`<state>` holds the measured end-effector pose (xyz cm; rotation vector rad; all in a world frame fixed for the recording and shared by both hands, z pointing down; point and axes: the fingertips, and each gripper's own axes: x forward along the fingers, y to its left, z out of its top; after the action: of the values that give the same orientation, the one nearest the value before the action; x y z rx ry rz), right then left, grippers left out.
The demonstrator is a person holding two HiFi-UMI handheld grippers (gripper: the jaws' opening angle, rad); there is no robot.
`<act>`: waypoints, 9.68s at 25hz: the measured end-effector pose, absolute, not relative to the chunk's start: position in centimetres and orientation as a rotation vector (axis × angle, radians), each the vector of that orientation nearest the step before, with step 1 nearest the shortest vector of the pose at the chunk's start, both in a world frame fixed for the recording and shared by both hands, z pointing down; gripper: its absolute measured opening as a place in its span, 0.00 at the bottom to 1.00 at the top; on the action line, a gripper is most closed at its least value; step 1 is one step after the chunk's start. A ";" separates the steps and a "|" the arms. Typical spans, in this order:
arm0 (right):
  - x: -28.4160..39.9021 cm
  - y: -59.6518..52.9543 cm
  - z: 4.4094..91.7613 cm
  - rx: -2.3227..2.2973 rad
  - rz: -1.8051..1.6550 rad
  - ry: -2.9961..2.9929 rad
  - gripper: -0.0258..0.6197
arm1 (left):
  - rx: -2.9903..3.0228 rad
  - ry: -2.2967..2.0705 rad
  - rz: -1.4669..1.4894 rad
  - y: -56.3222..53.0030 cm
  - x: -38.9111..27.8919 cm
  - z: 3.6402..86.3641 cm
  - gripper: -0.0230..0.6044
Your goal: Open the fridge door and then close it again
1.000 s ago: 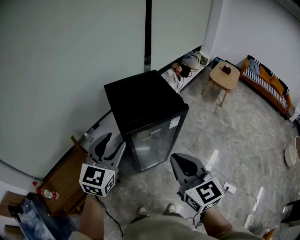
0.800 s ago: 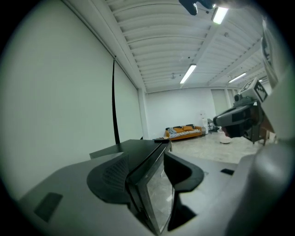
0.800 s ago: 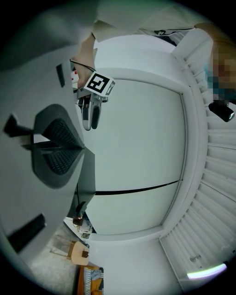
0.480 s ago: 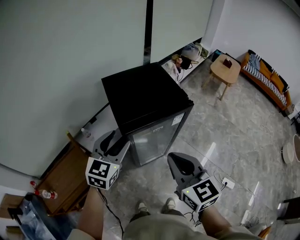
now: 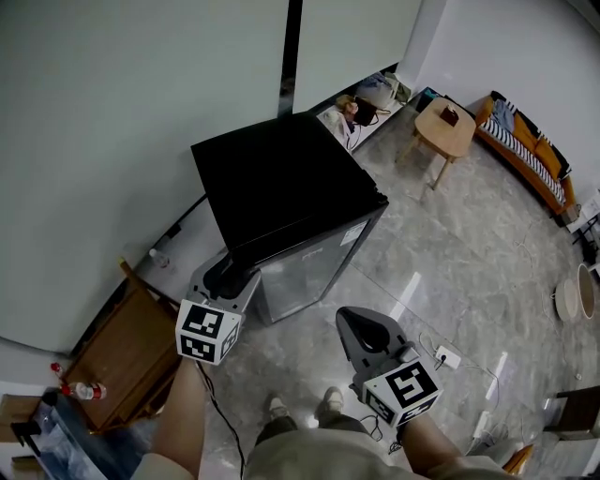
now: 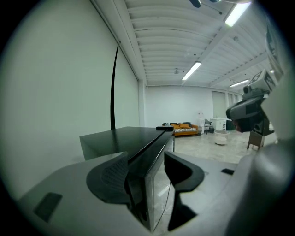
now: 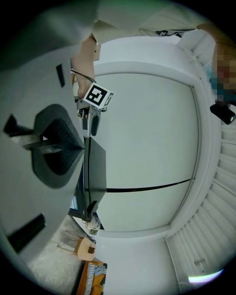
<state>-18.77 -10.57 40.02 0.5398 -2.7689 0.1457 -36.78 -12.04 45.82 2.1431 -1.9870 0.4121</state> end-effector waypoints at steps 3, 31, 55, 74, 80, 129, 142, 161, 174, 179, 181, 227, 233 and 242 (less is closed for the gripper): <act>-18.5 -10.7 40.9 0.548 0.163 -2.724 0.04 | 2.138 -1.976 0.420 -12.5 -37.1 46.6 0.40; -17.3 -9.5 44.0 0.520 0.210 -2.659 0.04 | 2.095 -1.965 0.424 -13.2 -38.1 48.6 0.37; -14.3 -9.0 46.1 0.527 0.247 -2.637 0.04 | 2.023 -1.992 0.401 -10.7 -34.3 48.5 0.35; -9.5 -7.0 44.8 0.591 0.214 -2.655 0.04 | 2.053 -1.929 0.460 -7.1 -27.6 48.3 0.31; -8.1 -6.1 44.6 0.603 0.218 -2.649 0.04 | 2.090 -1.875 0.472 -6.1 -25.0 48.1 0.30; 6.7 -9.1 45.4 0.925 0.299 -2.557 0.04 | 2.433 -1.387 0.393 -7.7 -0.9 47.3 0.07; 12.5 -12.8 45.3 1.044 0.324 -2.557 0.04 | 2.496 -1.294 0.410 -11.4 5.6 47.3 0.06; 20.4 -20.6 46.5 1.174 0.352 -2.520 0.04 | 2.532 -1.286 0.410 -21.8 12.4 47.6 0.06; 23.5 -24.9 47.4 1.247 0.420 -2.520 0.04 | 2.569 -1.265 0.384 -28.1 16.2 47.9 0.06; 25.0 -27.6 46.6 1.308 0.380 -2.516 0.04 | 2.577 -1.257 0.380 -30.4 17.0 48.1 0.06; 25.5 -28.3 46.4 1.331 0.379 -2.511 0.04 | 2.580 -1.253 0.379 -31.3 17.2 48.1 0.06; 23.2 -32.3 39.8 1.098 0.278 -2.813 0.50 | 2.521 -1.604 0.322 -30.6 9.4 40.1 0.06; 21.7 -33.3 42.2 0.972 0.288 -2.780 0.52 | 2.499 -1.629 0.325 -29.9 8.6 39.7 0.06; 19.8 -34.8 47.0 0.851 0.353 -2.726 0.52 | 2.473 -1.633 0.354 -30.0 7.6 41.1 0.06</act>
<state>19.75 -34.85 47.04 0.8514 -2.7262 0.3529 7.61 -29.98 41.10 2.4735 -1.6330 0.3544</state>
